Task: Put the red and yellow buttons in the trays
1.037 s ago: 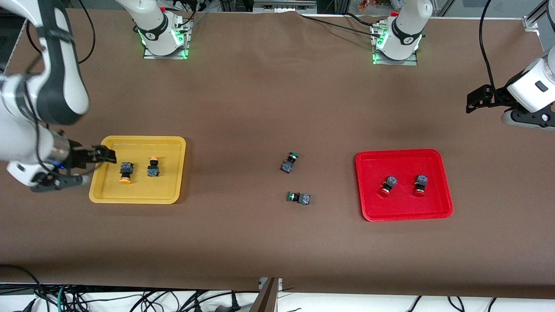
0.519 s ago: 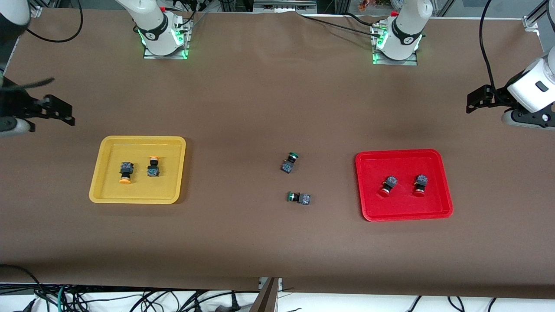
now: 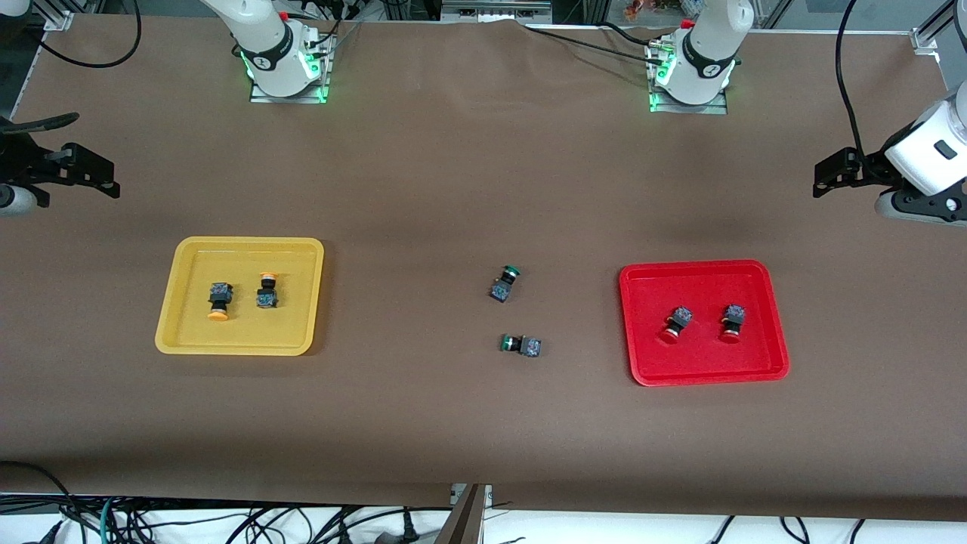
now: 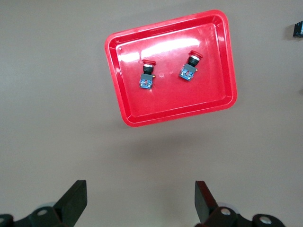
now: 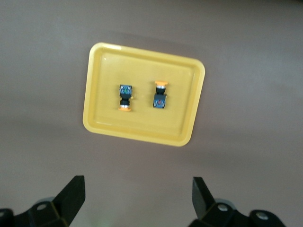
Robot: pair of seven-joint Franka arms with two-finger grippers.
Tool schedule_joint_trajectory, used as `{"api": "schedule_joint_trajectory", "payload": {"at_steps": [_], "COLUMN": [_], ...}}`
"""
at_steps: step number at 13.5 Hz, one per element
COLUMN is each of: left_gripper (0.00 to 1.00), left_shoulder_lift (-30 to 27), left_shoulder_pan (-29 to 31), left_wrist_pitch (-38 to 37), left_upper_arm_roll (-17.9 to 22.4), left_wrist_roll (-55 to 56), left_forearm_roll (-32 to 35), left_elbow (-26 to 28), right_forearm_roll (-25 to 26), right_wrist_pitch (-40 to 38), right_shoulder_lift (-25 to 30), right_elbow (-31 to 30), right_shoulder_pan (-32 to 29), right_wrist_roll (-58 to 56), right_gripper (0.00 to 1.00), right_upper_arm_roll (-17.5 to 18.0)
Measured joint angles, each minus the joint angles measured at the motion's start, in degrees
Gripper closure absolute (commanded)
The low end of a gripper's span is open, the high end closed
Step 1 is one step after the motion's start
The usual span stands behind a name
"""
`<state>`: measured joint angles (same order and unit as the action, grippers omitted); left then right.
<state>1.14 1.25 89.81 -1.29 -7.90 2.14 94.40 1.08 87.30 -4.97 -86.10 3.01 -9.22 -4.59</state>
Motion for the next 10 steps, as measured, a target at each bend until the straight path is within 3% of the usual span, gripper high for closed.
{"api": "schedule_joint_trajectory", "payload": {"at_steps": [10], "left_gripper": [0.0], "left_shoulder_lift": [0.0], "left_shoulder_pan": [-0.2], "left_wrist_pitch": [0.0], "left_upper_arm_roll": [0.0], "left_wrist_roll": [0.0], "left_forearm_roll": [0.0], "left_elbow": [-0.1], "right_forearm_roll": [-0.2], "right_wrist_pitch": [-1.2], "right_shoulder_lift": [-0.1], "right_elbow": [0.0], "right_shoulder_pan": [-0.1], "right_wrist_roll": [2.7], "right_gripper": [0.0], "right_upper_arm_roll": [-1.1]}}
